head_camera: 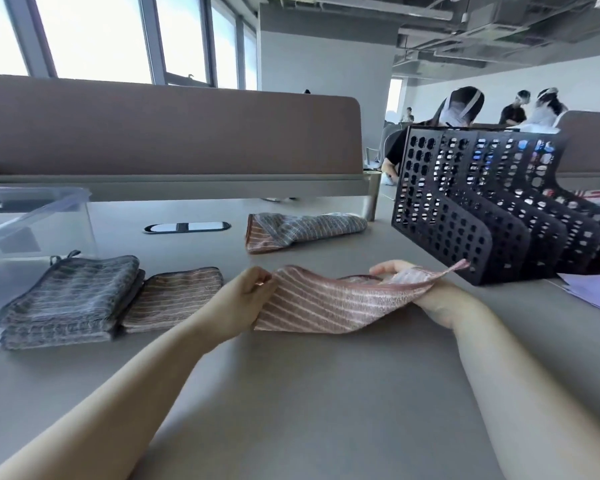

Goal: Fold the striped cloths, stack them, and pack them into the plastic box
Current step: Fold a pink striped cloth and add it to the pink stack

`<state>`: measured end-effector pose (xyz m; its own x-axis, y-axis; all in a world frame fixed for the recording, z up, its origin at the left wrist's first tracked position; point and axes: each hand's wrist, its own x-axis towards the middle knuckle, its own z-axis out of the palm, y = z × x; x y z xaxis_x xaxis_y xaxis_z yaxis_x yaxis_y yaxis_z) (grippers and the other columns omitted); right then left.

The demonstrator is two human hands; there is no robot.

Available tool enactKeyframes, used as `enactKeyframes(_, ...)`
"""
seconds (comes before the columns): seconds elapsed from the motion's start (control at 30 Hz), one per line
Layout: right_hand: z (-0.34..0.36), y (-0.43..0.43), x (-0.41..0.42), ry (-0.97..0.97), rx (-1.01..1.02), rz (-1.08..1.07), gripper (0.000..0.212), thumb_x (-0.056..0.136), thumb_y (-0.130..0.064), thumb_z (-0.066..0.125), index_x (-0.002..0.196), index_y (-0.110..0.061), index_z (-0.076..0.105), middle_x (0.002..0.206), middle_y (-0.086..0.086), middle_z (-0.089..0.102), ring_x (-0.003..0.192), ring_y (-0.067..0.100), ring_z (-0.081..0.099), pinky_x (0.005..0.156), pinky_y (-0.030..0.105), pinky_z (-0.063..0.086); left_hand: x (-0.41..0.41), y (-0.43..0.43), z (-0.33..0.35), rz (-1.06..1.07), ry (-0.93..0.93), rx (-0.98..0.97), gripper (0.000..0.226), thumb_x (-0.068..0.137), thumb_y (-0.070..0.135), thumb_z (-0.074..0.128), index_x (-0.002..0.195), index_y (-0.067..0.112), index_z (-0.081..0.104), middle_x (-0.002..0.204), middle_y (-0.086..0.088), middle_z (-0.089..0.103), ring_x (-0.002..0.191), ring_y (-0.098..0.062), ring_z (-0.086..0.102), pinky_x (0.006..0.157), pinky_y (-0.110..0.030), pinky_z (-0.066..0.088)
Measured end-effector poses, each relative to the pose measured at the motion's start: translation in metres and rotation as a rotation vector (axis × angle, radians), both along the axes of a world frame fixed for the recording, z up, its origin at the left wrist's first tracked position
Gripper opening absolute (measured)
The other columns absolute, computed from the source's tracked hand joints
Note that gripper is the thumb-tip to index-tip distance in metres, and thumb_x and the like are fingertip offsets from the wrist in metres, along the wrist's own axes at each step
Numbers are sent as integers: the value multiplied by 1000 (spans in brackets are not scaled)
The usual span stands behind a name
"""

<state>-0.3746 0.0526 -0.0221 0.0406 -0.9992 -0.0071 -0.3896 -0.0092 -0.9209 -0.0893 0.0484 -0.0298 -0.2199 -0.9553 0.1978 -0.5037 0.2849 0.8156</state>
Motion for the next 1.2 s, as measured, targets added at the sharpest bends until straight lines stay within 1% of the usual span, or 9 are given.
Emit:
enactKeyframes(0.13, -6, 3, -10, -33, -68, 47, 14, 84, -2, 63, 93, -13, 67, 83, -1, 68, 69, 7, 58, 64, 22, 41, -3, 3, -2, 120, -61, -45, 22, 100, 28, 38, 103, 10, 50, 81, -6, 56, 74, -22, 51, 67, -32, 40)
enactKeyframes(0.27, -4, 9, -10, -99, -70, 47, 21, 77, 12, 63, 84, -8, 67, 76, -5, 73, 76, 9, 65, 68, 17, 46, 3, 1, -3, 203, 54, 32, 19, 98, 21, 38, 99, 7, 50, 77, -4, 50, 73, -22, 47, 68, -33, 38)
enactKeyframes(0.43, -10, -2, -7, -54, -19, -90, 12, 83, -16, 68, 94, -16, 68, 100, -7, 72, 101, 13, 63, 93, 24, 41, 8, -9, -10, 294, -5, 45, 20, 95, 22, 38, 89, 7, 49, 68, -4, 49, 63, -22, 45, 58, -31, 35)
enactKeyframes(0.53, -14, -5, -6, 51, -40, -136, 13, 89, -24, 63, 89, -13, 69, 98, 4, 73, 88, 16, 63, 83, 27, 44, 9, -10, -13, 318, -124, -20, 20, 98, 29, 39, 96, 11, 47, 76, -6, 55, 70, -27, 52, 56, -31, 36)
enactKeyframes(0.63, -20, -11, -6, 246, -99, -202, 34, 90, -35, 59, 90, -2, 65, 81, 9, 67, 73, 20, 58, 69, 33, 40, 10, -10, -16, 363, -237, -58, 21, 99, 32, 39, 102, 12, 45, 90, -8, 54, 82, -30, 51, 69, -35, 40)
enactKeyframes(0.8, -25, -15, -1, 495, -172, -346, 27, 90, -31, 60, 73, -11, 54, 60, 0, 50, 64, 21, 47, 57, 31, 33, 6, -12, -18, 393, -389, -48, 23, 98, 26, 36, 106, 7, 45, 97, -15, 59, 81, -32, 54, 68, -36, 43)
enactKeyframes(0.97, -21, -13, 6, 824, -130, -439, 24, 87, -43, 57, 80, -20, 56, 80, -4, 61, 85, 23, 54, 82, 35, 39, -3, -9, -14, 390, -586, -50, 27, 97, 33, 37, 93, 8, 46, 96, -13, 60, 81, -31, 51, 66, -33, 40)
enactKeyframes(1.03, -18, -11, 8, 919, -102, -458, 23, 84, -43, 54, 81, -20, 58, 85, -4, 64, 90, 24, 57, 83, 34, 37, -5, -7, -11, 366, -672, -79, 32, 98, 35, 35, 82, 10, 46, 93, -12, 60, 78, -29, 50, 65, -31, 39)
enactKeyframes(1.2, -16, -9, 11, 811, -40, -468, 38, 84, -55, 48, 103, -25, 62, 111, -1, 65, 109, 27, 55, 88, 34, 39, -6, -9, -11, 350, -604, -20, 32, 100, 32, 33, 83, 7, 42, 81, -10, 49, 74, -30, 49, 63, -32, 38)
